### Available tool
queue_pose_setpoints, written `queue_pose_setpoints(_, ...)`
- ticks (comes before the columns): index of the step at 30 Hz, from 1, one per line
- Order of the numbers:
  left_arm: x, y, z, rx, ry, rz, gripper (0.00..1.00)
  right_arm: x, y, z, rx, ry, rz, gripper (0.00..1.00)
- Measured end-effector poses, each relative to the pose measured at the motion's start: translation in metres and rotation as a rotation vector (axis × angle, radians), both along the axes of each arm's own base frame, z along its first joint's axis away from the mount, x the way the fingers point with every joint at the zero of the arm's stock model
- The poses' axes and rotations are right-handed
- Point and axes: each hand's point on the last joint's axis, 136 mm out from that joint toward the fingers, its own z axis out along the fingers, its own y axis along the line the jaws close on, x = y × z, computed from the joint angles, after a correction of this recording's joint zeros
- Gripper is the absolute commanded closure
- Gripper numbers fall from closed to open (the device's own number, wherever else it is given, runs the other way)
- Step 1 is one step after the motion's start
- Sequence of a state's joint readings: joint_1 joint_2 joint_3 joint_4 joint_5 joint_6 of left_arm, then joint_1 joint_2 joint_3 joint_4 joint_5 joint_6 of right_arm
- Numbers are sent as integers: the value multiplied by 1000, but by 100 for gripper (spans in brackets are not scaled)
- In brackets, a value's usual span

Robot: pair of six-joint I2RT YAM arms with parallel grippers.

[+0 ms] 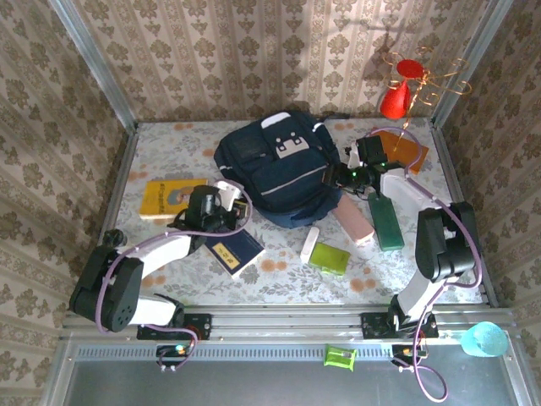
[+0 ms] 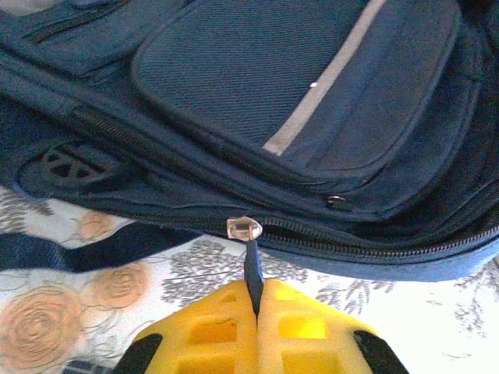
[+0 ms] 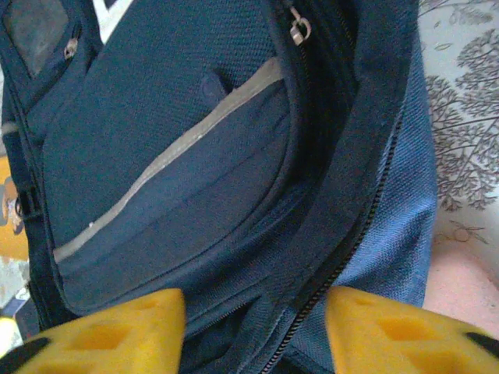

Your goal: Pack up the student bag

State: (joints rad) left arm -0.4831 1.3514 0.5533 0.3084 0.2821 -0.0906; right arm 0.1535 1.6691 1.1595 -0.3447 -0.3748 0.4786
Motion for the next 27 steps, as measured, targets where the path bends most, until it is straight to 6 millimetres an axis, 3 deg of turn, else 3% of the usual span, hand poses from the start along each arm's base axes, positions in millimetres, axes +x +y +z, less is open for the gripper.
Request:
queue_pose_setpoints(4,-4,-7,0,0,-2,-12,100,-28,-4,1,-22,3,-45,27)
queue_pose_setpoints(7,-4,-7,1,0,-6,-9,100,-57,4,0,-27,6,-43,19)
queue_pose_setpoints(11,-4,-8,1,0,-5,-9,100,-84,19,-9,0,34,-38,17)
queue_pose_setpoints(16,-4,-9,2,-1,-8,-10,100,-93,42,-26,55,66,-47,20)
queue_pose_setpoints(18,-3,-9,3,-2,-10,-10,100,-91,53,-36,83,80,-47,27)
queue_pose_setpoints(21,-3,-8,3,-1,-11,-7,100,-85,65,-47,119,103,-57,49)
queue_pose_setpoints(23,-2,-8,3,3,-12,-1,100,-83,66,-51,127,111,-71,68)
queue_pose_setpoints(27,1,-4,6,6,-23,15,100,-78,61,-43,137,87,-91,89)
